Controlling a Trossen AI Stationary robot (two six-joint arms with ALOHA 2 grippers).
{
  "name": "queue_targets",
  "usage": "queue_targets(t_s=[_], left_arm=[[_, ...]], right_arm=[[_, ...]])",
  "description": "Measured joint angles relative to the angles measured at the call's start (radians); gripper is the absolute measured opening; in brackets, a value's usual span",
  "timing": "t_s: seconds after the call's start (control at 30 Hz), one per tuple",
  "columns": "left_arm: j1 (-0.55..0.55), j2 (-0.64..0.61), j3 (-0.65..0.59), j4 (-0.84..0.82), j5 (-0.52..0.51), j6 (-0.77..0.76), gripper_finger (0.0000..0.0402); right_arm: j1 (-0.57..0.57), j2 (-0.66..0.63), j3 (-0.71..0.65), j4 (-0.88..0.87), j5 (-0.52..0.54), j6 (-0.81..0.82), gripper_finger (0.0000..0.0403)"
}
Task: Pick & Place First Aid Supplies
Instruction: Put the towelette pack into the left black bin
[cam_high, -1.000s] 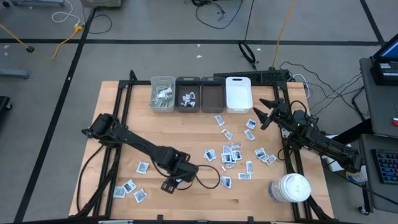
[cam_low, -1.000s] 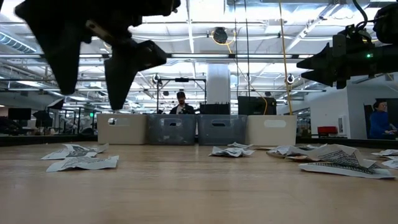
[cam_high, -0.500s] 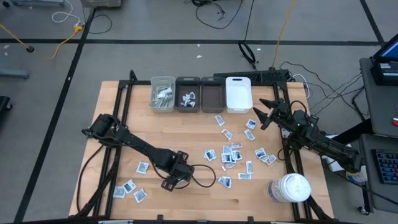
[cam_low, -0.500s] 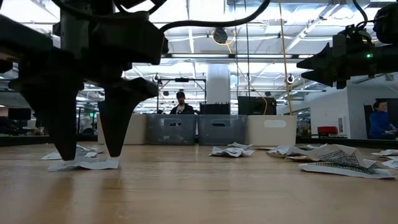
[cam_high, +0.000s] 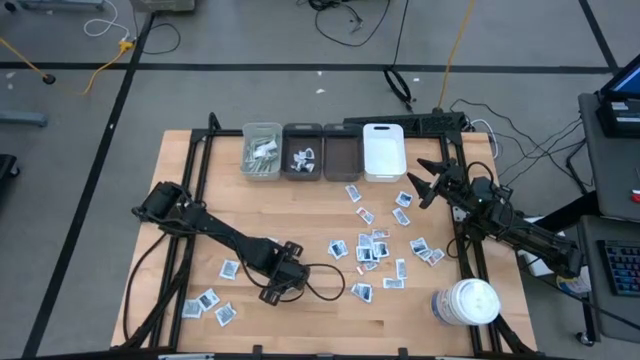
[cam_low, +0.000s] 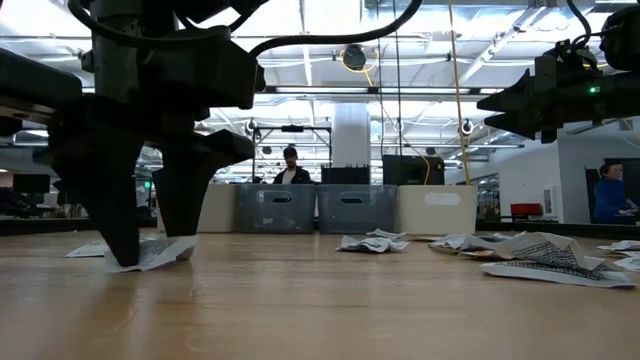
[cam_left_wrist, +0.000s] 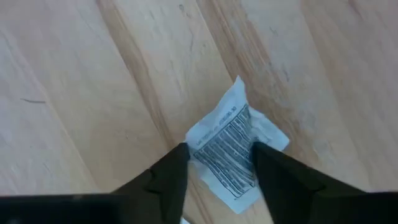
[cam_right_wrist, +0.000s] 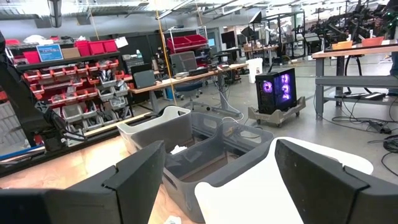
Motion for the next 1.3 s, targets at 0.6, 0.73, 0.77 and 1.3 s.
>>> queue_targets(t_s=[0.6,0.73,0.77,1.3], left_arm=[[0.052,-0.018,0.118,-0.211,0.053,-0.027,0.0027],[0.096,-0.051,0.194,-0.347,0.042,-0.008,0.0036],[0.107,-0.056,0.212,-0.382,0.038,0.000,0.0032],[0.291,-0.128,0.418,-0.677,0.036,0.062,0.0013]], right_arm=[[0.000,0.000,0.000,0.000,0.000,0.000,0.0297],[0.000,0.000,0.000,0.000,0.000,0.000,0.0297],[0.000,0.000,0.000,0.000,0.000,0.000,0.0297],[0.000,0.002,0.000,-0.002,0.000,0.000,0.0297]])
